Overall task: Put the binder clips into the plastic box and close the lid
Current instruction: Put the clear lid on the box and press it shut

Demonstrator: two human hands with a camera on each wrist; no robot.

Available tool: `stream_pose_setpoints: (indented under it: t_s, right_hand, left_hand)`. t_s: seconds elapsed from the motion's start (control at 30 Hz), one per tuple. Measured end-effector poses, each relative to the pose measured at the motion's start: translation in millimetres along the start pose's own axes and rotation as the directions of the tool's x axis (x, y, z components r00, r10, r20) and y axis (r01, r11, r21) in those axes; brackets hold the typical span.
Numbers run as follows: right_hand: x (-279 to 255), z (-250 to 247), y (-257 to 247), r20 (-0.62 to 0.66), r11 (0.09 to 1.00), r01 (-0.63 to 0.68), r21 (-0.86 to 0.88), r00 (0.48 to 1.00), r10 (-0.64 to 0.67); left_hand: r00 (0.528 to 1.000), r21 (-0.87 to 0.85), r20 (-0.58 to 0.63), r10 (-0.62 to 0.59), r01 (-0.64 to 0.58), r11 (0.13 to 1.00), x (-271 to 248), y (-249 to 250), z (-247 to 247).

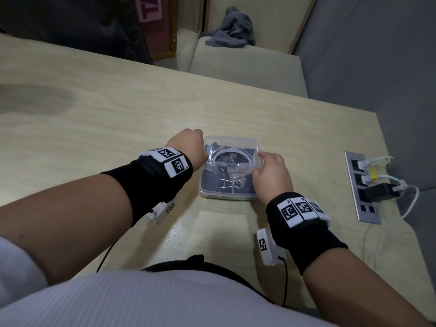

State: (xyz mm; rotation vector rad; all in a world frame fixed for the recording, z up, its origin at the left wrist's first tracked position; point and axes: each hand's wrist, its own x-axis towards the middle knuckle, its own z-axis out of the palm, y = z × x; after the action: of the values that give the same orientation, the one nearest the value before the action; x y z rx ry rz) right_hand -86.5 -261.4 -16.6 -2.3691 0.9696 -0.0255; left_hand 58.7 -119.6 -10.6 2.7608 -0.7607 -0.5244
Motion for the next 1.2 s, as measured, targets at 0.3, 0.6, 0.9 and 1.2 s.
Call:
stream_pose_setpoints:
  t_s: [0.3,0.6,0.9,1.2]
  right_hand:
    - [10,-1,8,-0.057,0.999,0.0,0.048,0.998,0.002]
    - [15,2,9,-0.092,0.995,-0.023,0.095,0.995,0.032]
    - [20,-1,9,-0.094,0.997,-0.015,0.073,0.995,0.022]
    - [28,-6,17,0.082,0.943,-0.262,0.206,0.965,0.25]
  left_hand:
    - [0.997,-0.063,0.061,-0.05,0.053,0.997,-2,2,1]
    - [0.999,-0.02,0.018,-0.027,0.028,0.999,2,1,-2]
    - [0.994,-0.02,0.096,-0.052,0.054,0.998,3,6,-8]
    - [0.988,-0.05,0.142,-0.054,0.062,0.997,1,5,-8]
